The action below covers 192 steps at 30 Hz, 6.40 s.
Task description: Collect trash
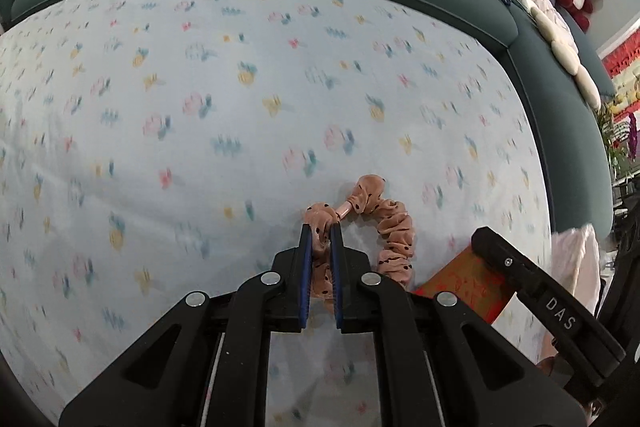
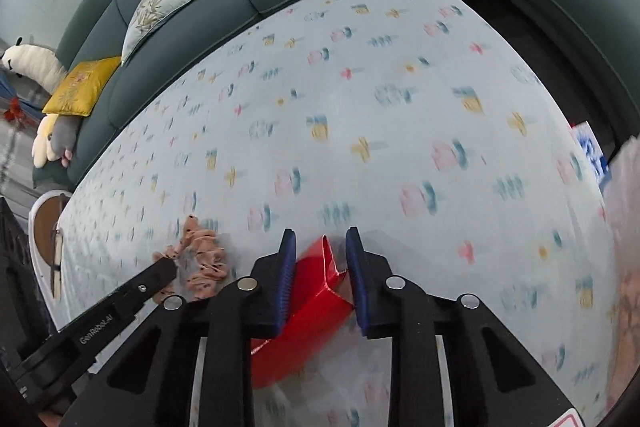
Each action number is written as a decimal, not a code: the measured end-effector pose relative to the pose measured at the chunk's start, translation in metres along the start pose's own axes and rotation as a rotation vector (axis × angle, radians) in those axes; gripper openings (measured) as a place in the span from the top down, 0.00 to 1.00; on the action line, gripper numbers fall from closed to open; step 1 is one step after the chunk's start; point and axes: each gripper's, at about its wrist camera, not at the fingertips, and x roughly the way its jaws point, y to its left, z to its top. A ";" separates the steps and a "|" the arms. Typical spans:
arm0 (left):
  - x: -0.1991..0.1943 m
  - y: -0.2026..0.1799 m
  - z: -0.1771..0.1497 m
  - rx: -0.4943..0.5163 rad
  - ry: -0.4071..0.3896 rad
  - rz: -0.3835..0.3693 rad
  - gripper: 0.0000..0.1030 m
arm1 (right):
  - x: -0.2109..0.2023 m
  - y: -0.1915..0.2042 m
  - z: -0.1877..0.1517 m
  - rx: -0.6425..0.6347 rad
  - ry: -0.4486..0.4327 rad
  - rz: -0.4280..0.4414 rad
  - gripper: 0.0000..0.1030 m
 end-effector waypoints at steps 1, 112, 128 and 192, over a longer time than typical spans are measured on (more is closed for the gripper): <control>-0.003 -0.003 -0.009 0.005 0.006 -0.002 0.92 | -0.003 -0.002 -0.004 0.004 0.002 0.003 0.85; -0.096 -0.321 -0.133 0.435 -0.188 -0.086 0.40 | -0.259 -0.236 -0.064 0.176 -0.345 -0.132 0.88; -0.104 -0.295 -0.134 0.387 -0.208 -0.044 0.29 | -0.264 -0.216 -0.057 0.109 -0.353 -0.179 0.66; -0.119 -0.240 -0.190 0.384 -0.298 0.117 0.10 | -0.260 -0.178 -0.133 -0.107 -0.329 -0.364 0.07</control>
